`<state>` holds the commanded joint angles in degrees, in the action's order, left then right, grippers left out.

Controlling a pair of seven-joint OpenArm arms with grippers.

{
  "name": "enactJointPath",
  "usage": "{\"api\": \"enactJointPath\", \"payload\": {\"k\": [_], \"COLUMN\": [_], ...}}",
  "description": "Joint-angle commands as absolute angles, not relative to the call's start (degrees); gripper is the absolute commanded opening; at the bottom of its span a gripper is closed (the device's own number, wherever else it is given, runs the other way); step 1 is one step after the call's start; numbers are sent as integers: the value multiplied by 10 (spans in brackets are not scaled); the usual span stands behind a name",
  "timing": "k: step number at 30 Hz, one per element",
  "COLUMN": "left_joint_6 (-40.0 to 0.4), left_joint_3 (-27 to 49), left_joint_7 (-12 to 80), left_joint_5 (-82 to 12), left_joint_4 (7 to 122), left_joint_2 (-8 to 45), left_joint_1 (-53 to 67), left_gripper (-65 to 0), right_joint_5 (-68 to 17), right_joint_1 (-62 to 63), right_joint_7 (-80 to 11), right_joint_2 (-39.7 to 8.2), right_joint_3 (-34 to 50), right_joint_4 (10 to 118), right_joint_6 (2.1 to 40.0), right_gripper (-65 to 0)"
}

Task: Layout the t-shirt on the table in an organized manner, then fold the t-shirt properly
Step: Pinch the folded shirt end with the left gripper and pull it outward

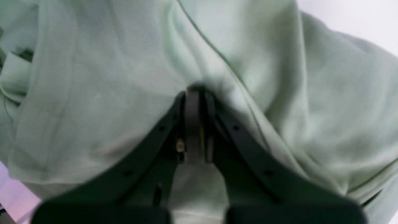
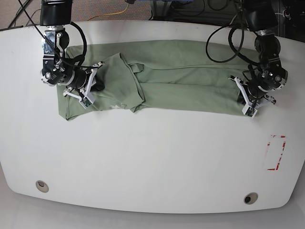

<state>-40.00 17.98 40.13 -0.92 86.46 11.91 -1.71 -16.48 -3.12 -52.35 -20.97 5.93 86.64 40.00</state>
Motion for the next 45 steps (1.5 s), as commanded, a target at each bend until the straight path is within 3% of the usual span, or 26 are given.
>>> {"api": "enactJointPath", "payload": {"k": [15,17,24,25,31,45], "left_joint_6": [-400,-400,-400,-400,-400,-400], "left_joint_3": [210,223,275,284,294,267], "left_joint_7": [448,448,447,447,446,387], "left_joint_5": [-9,-9,-9,-9,-9,-9], "left_joint_4": [989,982,909,903,837,707], "left_joint_2": [139,140,142,142,142,140], "left_joint_1": [-26,-35,-84,-88,-120,-141], "left_gripper": [-644,-614,-301,-285,-324,-326], "right_joint_5": [-166,-167,-167,-167,-166,-168], "right_joint_1": [-28,-28,-28,-28,-29,-31], "right_joint_7": [-524,-524,-524,-524,-524,-524], "right_joint_2": [-210,-210,-209,-209,-203,-202], "right_joint_3": [60,59,59,59,59,62], "right_joint_4": [866,866,866,866,866,866], "right_joint_6": [400,400,400,400,400,400], "right_gripper": [-623,-623,-623,-623,-623,-623]}}
